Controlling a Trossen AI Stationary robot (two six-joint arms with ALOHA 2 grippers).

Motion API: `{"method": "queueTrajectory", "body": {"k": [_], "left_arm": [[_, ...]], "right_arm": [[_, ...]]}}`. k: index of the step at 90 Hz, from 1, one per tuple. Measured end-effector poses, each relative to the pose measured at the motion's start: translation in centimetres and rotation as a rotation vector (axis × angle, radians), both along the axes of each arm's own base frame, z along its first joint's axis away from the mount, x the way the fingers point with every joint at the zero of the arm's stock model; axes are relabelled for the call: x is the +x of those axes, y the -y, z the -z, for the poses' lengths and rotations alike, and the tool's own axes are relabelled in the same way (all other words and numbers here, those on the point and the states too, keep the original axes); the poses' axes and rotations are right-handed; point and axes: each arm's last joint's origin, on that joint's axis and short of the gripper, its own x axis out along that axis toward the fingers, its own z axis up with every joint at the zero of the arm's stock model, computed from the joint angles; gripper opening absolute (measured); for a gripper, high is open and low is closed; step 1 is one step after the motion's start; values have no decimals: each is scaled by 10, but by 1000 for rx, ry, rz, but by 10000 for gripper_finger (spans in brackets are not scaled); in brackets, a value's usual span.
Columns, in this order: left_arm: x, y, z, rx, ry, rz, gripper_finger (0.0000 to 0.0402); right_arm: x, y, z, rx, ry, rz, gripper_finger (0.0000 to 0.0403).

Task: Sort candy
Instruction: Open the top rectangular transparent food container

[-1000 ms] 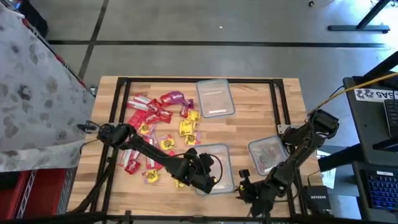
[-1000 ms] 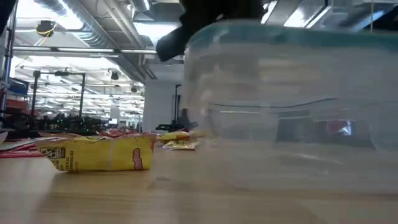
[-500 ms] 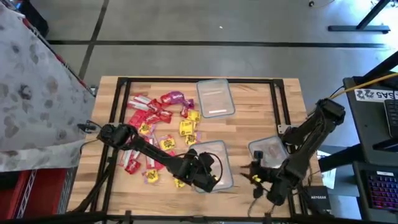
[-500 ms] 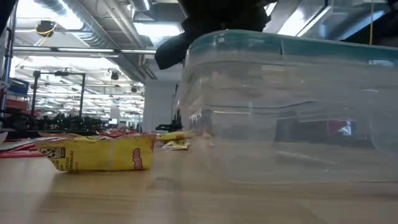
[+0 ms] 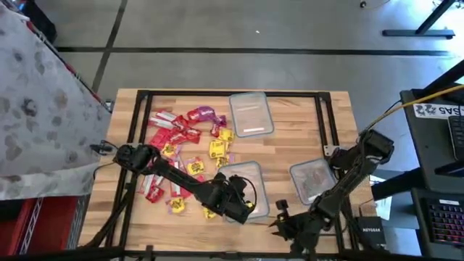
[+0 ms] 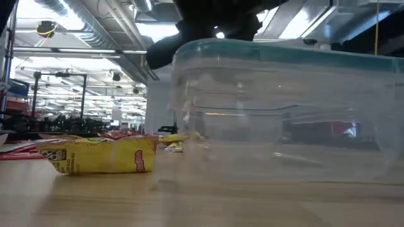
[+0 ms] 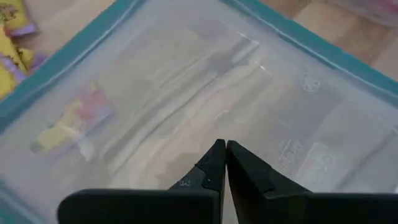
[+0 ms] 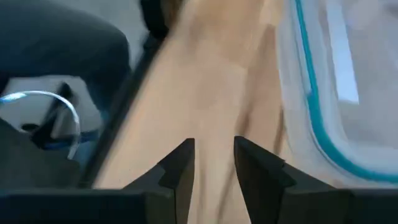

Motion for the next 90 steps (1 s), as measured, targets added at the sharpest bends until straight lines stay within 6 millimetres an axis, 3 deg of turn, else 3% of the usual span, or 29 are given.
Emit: {"method": "queueTrajectory", "body": {"k": [15, 37, 46, 57, 66, 80, 90], "left_arm": [[-9, 16, 1, -38, 21, -29, 0], [-19, 34, 1, -61, 64, -60, 0], [-20, 35, -1, -32, 89, -66, 0], [-19, 33, -7, -3, 80, -46, 0], [-16, 30, -15, 22, 69, -23, 0], [-5, 27, -33, 36, 101, 50, 0], [3, 21, -29, 3, 90, 107, 0]], "right_arm": [[9, 14, -3, -79, 26, 58, 99], [7, 48, -14, -277, -18, 179, 99], [3, 50, -25, -266, 10, 198, 99], [-5, 40, -24, -224, -25, 122, 99], [-12, 37, -11, -135, -22, 64, 99], [-16, 51, 18, 19, 53, 66, 99], [-12, 66, 30, 129, 119, 106, 99]]}}
